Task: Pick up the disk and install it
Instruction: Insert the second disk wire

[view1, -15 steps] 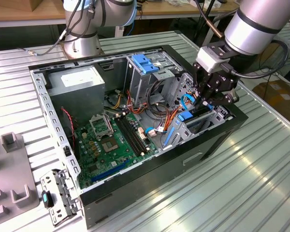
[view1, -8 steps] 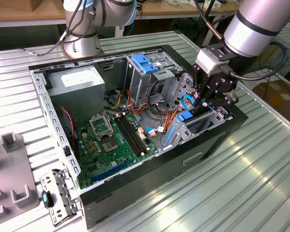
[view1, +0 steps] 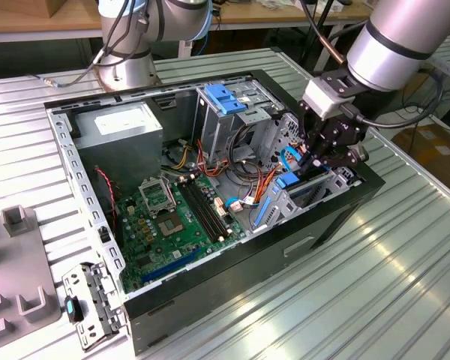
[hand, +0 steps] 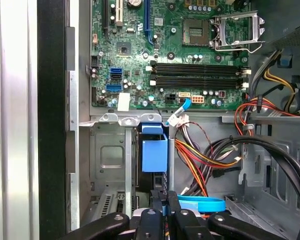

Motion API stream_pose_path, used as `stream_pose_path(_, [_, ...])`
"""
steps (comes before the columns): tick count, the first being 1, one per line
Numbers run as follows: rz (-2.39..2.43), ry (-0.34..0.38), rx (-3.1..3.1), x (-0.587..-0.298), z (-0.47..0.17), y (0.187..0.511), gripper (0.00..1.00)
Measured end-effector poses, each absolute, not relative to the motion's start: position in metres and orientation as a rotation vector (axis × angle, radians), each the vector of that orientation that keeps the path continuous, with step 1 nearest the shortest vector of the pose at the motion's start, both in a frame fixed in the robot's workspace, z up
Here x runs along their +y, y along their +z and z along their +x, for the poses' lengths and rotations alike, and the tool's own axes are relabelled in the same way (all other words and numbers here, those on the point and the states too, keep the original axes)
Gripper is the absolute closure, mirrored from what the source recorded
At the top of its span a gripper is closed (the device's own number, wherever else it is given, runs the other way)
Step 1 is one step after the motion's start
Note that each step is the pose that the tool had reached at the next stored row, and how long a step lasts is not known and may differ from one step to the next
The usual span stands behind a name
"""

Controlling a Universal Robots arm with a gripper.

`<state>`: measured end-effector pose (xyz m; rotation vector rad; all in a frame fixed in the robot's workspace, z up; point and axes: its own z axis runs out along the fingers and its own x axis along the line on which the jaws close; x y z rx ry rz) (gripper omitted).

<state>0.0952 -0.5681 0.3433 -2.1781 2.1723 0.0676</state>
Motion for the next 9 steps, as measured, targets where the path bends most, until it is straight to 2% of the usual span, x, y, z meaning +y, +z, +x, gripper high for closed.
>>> stream_pose_path(6, [-2.178, 0.068, 2.172, -0.5685, 0.0952, 0.3403, 0.84])
stream_pose_path(7, [-2.178, 0.068, 2.172, -0.5685, 0.0952, 0.3404, 0.82])
stream_pose_path(8, [-2.178, 0.068, 2.172, -0.5685, 0.0952, 0.3416, 0.76])
stream_pose_path(9, [-2.178, 0.068, 2.172, -0.5685, 0.0952, 0.3438, 0.76])
